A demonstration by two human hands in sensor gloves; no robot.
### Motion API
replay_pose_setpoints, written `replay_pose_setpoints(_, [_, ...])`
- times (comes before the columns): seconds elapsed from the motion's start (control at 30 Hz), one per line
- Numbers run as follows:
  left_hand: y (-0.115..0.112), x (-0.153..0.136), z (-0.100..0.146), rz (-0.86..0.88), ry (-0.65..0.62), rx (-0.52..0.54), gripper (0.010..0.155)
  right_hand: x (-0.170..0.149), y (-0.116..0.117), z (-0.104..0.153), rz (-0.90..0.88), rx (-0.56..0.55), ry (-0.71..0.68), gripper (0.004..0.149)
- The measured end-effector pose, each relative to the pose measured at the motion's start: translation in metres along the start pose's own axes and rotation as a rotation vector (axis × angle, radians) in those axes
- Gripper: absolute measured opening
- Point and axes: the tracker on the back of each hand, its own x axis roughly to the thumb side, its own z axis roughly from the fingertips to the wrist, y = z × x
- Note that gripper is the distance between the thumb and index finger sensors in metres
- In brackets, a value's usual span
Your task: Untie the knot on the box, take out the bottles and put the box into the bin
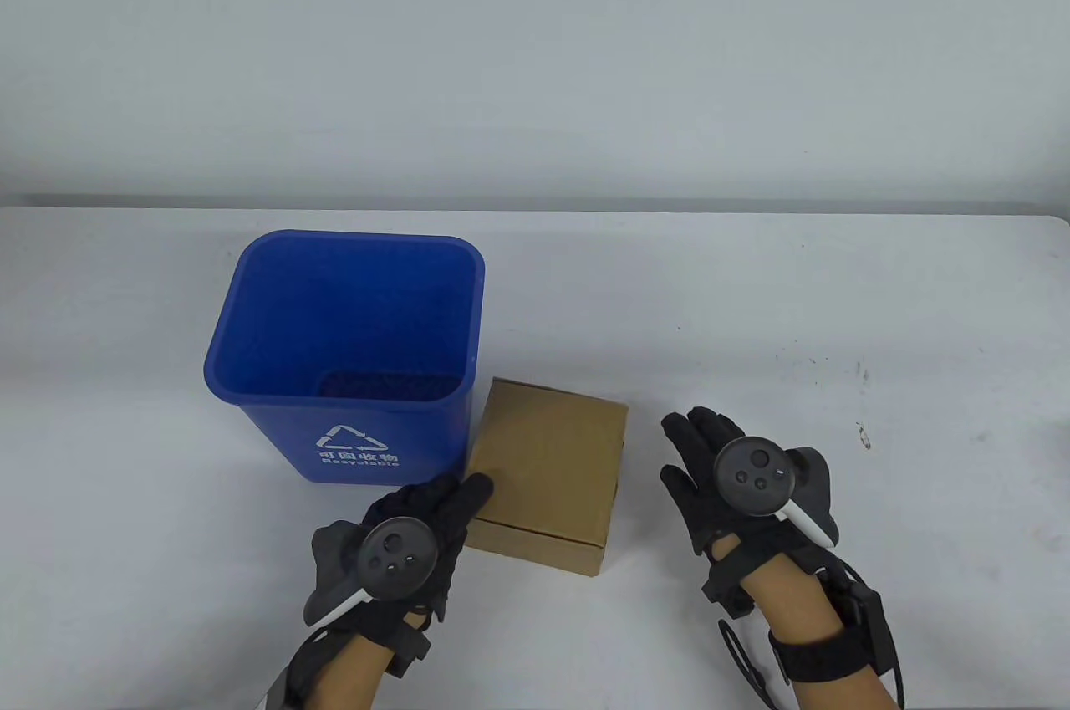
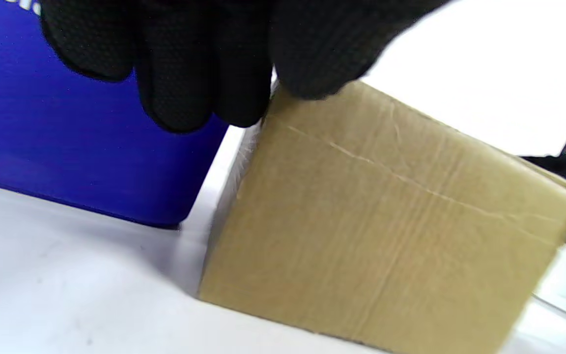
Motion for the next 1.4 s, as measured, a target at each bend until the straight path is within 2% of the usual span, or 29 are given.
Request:
replay_pose_setpoints(0.13, [0.003, -0.006, 0.0, -0.021, 0.035, 0.073, 0.054, -0.003, 0.001, -0.003, -0.041, -0.016, -0.033, 0.061])
replay_pose_setpoints(0.23, [0.002, -0.01, 0.001, -0.041, 0.107, 0.087, 0.056, -0.005, 0.003, -0.006, -0.084, -0.02, -0.055, 0.06])
replay_pose_setpoints(0.3, [-0.002, -0.016, 0.001, -0.028, 0.204, 0.036, 0.061, -0.006, 0.007, -0.009, -0.137, -0.006, -0.079, 0.063])
replay_pose_setpoints(0.37, [-0.011, -0.024, -0.001, 0.101, 0.258, -0.121, 0.057, -0.006, 0.014, -0.014, -0.181, 0.03, -0.12, 0.064])
replay_pose_setpoints(0.4, [-0.016, -0.026, 0.0, 0.179, 0.29, -0.153, 0.058, -0.006, 0.016, -0.016, -0.195, 0.04, -0.125, 0.064])
replay_pose_setpoints(0.47, [-0.022, -0.028, -0.002, 0.245, 0.27, -0.162, 0.055, -0.006, 0.018, -0.018, -0.213, 0.047, -0.121, 0.062])
replay_pose_setpoints(0.53, [-0.024, -0.025, -0.002, 0.218, 0.281, -0.174, 0.054, -0.006, 0.017, -0.019, -0.226, 0.057, -0.121, 0.062])
replay_pose_setpoints(0.63, [-0.022, -0.022, -0.002, 0.117, 0.295, -0.125, 0.053, -0.008, 0.013, -0.019, -0.265, 0.076, -0.119, 0.059])
replay_pose_setpoints(0.73, [-0.023, -0.023, -0.002, 0.151, 0.296, -0.133, 0.053, -0.011, 0.011, -0.017, -0.342, 0.122, -0.091, 0.059])
replay_pose_setpoints(0.83, [-0.024, -0.024, -0.003, 0.146, 0.3, -0.127, 0.054, -0.014, 0.008, -0.016, -0.364, 0.08, -0.079, 0.055])
replay_pose_setpoints(0.93, [-0.025, -0.024, -0.003, 0.134, 0.303, -0.126, 0.054, -0.016, 0.007, -0.016, -0.325, -0.007, -0.078, 0.051])
replay_pose_setpoints(1.1, [-0.024, -0.025, -0.003, 0.128, 0.316, -0.135, 0.051, -0.017, 0.021, -0.024, -0.32, 0.071, -0.079, 0.058])
replay_pose_setpoints(1.17, [-0.024, -0.025, -0.003, 0.136, 0.31, -0.153, 0.051, -0.016, 0.023, -0.025, -0.327, 0.068, -0.091, 0.059])
replay_pose_setpoints(1.4, [-0.024, -0.027, -0.003, 0.149, 0.324, -0.138, 0.054, -0.019, 0.012, -0.021, -0.38, 0.034, -0.08, 0.046])
